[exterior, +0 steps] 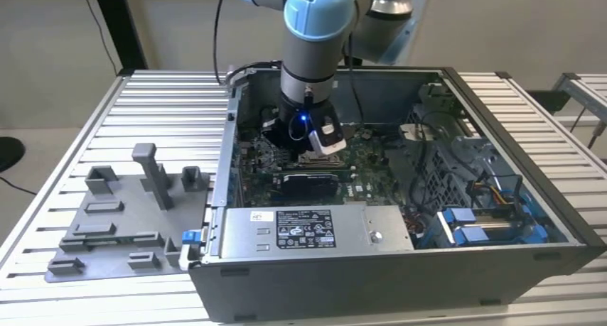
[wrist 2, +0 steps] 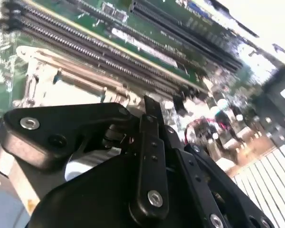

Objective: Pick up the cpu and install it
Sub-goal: 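Install the second cpu locking lever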

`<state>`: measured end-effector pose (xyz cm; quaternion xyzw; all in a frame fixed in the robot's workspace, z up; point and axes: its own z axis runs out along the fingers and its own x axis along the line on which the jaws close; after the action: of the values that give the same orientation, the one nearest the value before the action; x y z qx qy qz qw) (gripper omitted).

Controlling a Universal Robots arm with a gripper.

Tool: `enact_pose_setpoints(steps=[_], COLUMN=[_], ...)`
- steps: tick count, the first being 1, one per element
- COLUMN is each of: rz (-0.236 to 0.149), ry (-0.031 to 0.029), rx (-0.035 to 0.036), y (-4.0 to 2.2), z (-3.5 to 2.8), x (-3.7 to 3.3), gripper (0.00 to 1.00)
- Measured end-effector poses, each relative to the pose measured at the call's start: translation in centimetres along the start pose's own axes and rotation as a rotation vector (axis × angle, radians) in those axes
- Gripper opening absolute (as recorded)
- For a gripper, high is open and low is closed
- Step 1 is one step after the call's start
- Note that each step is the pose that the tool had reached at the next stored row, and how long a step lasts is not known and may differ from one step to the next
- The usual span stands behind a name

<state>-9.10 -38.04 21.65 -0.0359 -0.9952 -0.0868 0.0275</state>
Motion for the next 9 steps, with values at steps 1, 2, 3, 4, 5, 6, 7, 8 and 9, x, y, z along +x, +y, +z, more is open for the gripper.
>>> enact_pose_setpoints(steps=[1, 2, 3, 4, 5, 6, 7, 8, 9], rz=[0.0, 0.0, 0.0, 0.0, -0.001, -0.003, -0.009, -0.017, -0.027], ry=[0.0001, 0.0001, 0.0001, 0.0, 0.0002, 0.0004, 0.0003, 0.0005, 0.0005], rx=[0.0003, 0.0001, 0.0002, 0.0001, 0.0002, 0.0004, 0.0004, 0.0011, 0.0017], y=[0.08, 0.16, 0.24, 0.32, 0.39, 0.46, 0.52, 0.57, 0.59], z=[-0.45, -0.9, -1.36, -1.82, -2.25, -2.67, -2.97, -3.28, -3.44], x=[0.03, 0.06, 0.08, 0.11, 0.14, 0.16, 0.18, 0.2, 0.21], gripper=[0.0, 0.0, 0.0, 0.0, 0.0, 0.0, 0.0, 0.0, 0.0])
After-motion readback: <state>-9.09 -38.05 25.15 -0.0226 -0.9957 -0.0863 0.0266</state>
